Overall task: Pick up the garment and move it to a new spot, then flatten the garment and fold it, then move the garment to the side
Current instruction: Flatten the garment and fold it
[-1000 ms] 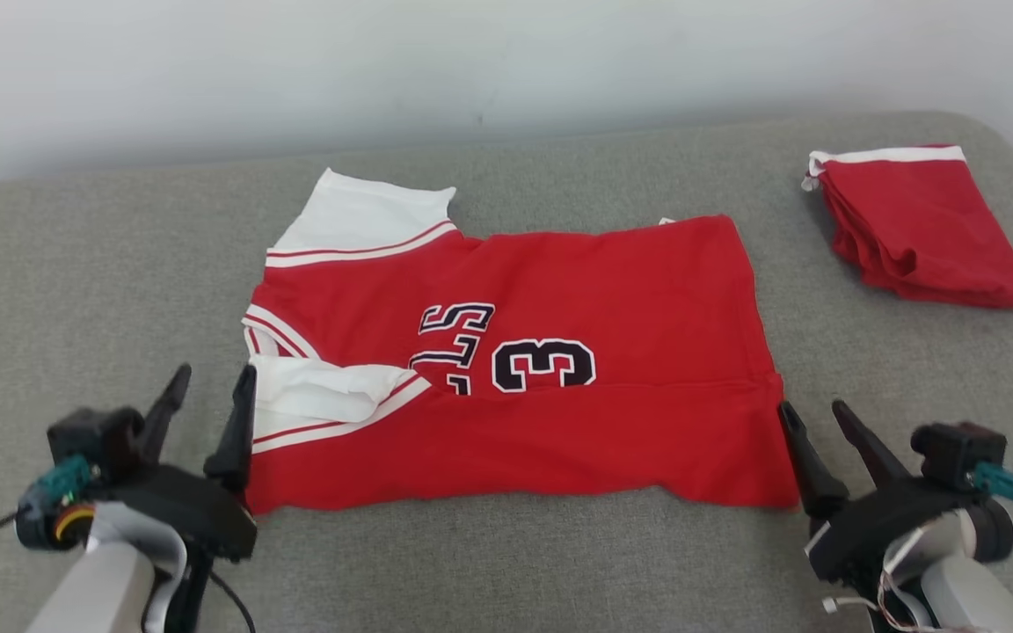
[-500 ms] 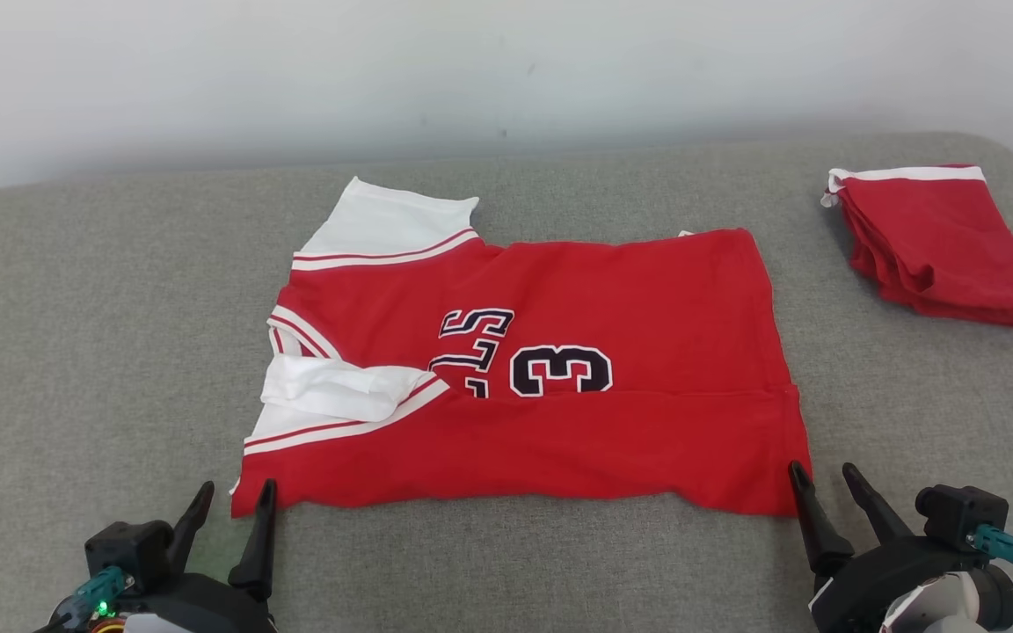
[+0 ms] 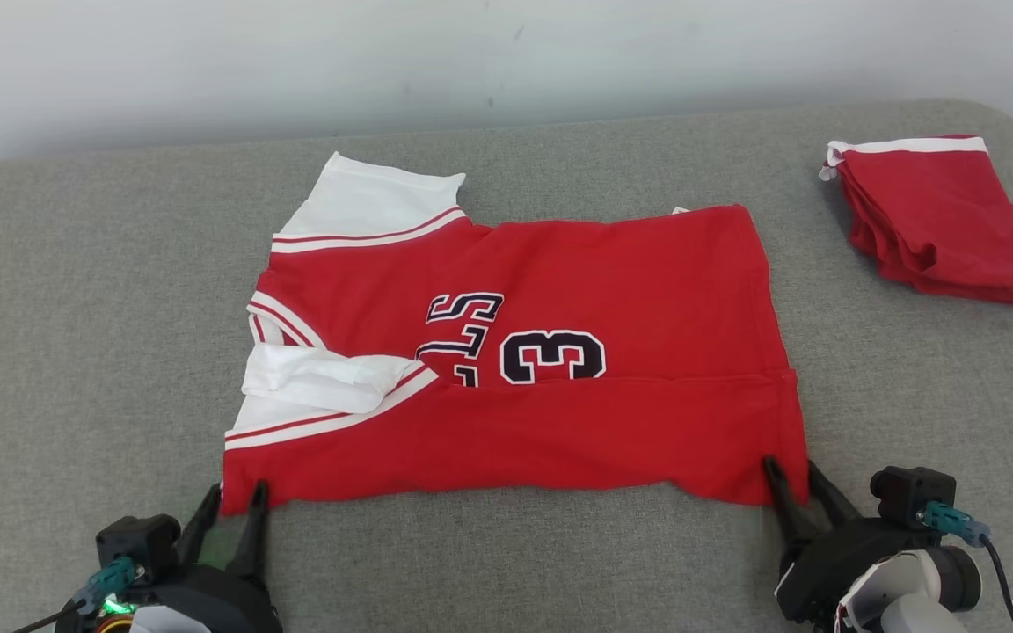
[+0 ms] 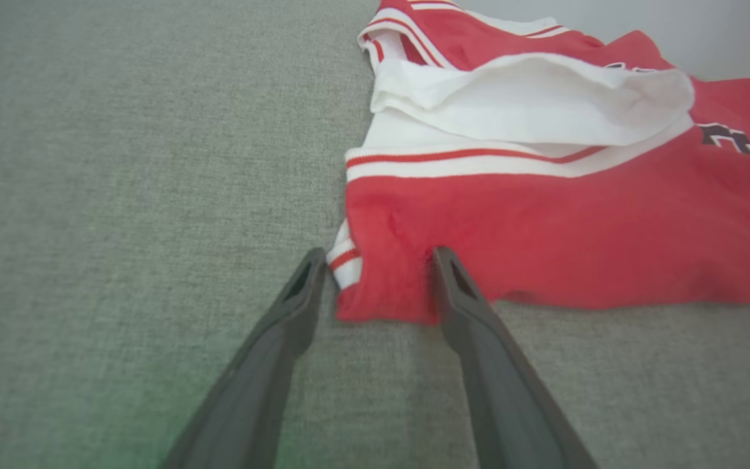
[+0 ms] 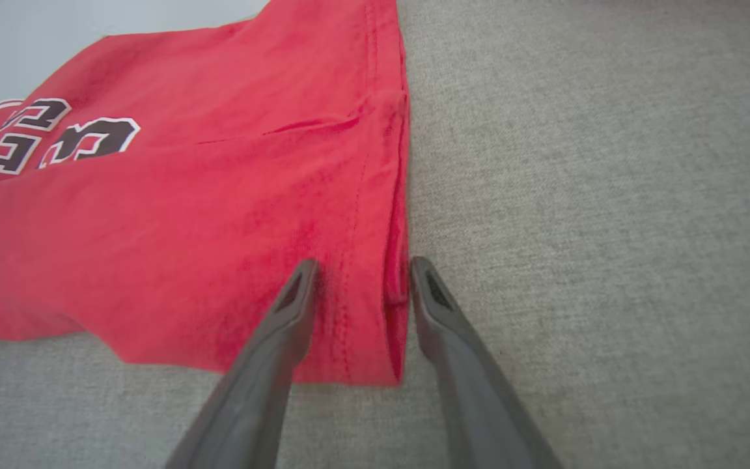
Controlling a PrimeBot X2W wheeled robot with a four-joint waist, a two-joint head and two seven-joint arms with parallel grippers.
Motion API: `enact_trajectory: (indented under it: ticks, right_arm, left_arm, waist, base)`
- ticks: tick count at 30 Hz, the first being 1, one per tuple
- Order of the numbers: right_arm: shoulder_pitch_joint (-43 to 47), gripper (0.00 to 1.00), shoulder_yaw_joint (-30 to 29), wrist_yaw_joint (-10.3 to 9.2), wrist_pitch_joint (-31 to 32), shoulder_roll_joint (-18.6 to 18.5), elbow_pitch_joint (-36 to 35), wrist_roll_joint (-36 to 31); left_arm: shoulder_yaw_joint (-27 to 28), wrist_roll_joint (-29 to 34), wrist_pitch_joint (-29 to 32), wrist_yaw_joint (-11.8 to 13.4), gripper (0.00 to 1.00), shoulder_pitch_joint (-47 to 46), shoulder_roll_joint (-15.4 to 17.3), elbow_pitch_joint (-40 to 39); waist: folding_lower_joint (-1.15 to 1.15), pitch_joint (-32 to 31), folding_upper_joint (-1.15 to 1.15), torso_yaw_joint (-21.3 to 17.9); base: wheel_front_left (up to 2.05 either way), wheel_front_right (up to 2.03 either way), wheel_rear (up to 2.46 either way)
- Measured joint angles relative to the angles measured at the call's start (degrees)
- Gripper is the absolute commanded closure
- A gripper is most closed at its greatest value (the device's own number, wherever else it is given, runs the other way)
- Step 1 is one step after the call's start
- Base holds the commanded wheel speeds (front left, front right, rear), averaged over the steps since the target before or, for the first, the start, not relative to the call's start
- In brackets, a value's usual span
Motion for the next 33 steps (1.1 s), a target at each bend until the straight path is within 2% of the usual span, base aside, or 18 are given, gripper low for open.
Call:
enact_trajectory:
  ticks: [3, 8, 14, 21, 30, 31, 32, 33]
  right_arm:
    - [-0.36, 1.00, 0.58, 0.00, -1.16, 0.13, 0.86, 0.13]
    - [-0.23, 1.00, 1.01, 0.00, -2.44, -0.35, 0.86, 0.55]
    - [3.25, 1.00, -0.29, 0.00, -2.42, -2.09, -1.59, 1.89]
    - [9.94, 1.00, -3.19, 0.00, 0.66, -2.77, -7.06, 1.64]
    - [17.44, 1.00, -7.61, 0.00, 5.01, -1.33, -14.81, -0.49]
    - [17.86, 0.54, -7.70, 0.00, 4.39, -1.04, -15.90, -1.02]
    - [18.03, 0.00, -7.77, 0.00, 4.44, -0.96, -16.66, -1.63]
    - [18.18, 0.00, -8.02, 0.00, 4.30, -0.83, -17.41, -2.40]
  left_arm:
    - [-0.30, -0.36, 0.00, -0.93, 1.00, -0.74, -0.56, 1.49]
    - [0.43, -0.69, 0.00, -1.04, 1.00, -0.49, -1.18, 1.43]
    - [3.38, 0.24, 0.00, -1.37, 1.00, 4.41, -1.26, -4.13]
    - [5.94, 1.23, 0.00, 0.26, 1.00, 13.26, -2.79, -11.74]
    - [6.71, 2.18, 0.01, 1.54, 1.00, 19.29, -3.89, -15.48]
    - [6.46, 3.03, 0.00, 1.74, 0.85, 19.49, -3.67, -15.53]
    - [6.46, 4.02, 0.00, 2.12, 0.33, 19.46, -3.44, -15.84]
    - [6.93, 4.25, 0.00, 2.15, 0.00, 19.45, -3.44, -16.24]
  waist:
    - [0.01, -0.24, 0.00, 0.21]
    - [0.01, -1.38, 0.00, 0.53]
    - [0.01, -3.89, 0.00, 1.08]
    - [0.00, -6.39, 0.00, 2.11]
    - [0.00, -7.25, 0.00, 3.67]
    - [0.00, -7.33, 0.00, 3.80]
    - [0.00, -7.41, 0.00, 3.89]
    - [0.00, -7.49, 0.00, 3.97]
  base:
    - [0.00, 0.00, 0.00]
    - [0.00, 0.00, 0.00]
    - [0.00, 0.00, 0.00]
    - [0.00, 0.00, 0.00]
    - [0.00, 0.00, 0.00]
    - [0.00, 0.00, 0.00]
    - [0.00, 0.00, 0.00]
    - [0.00, 0.00, 0.00]
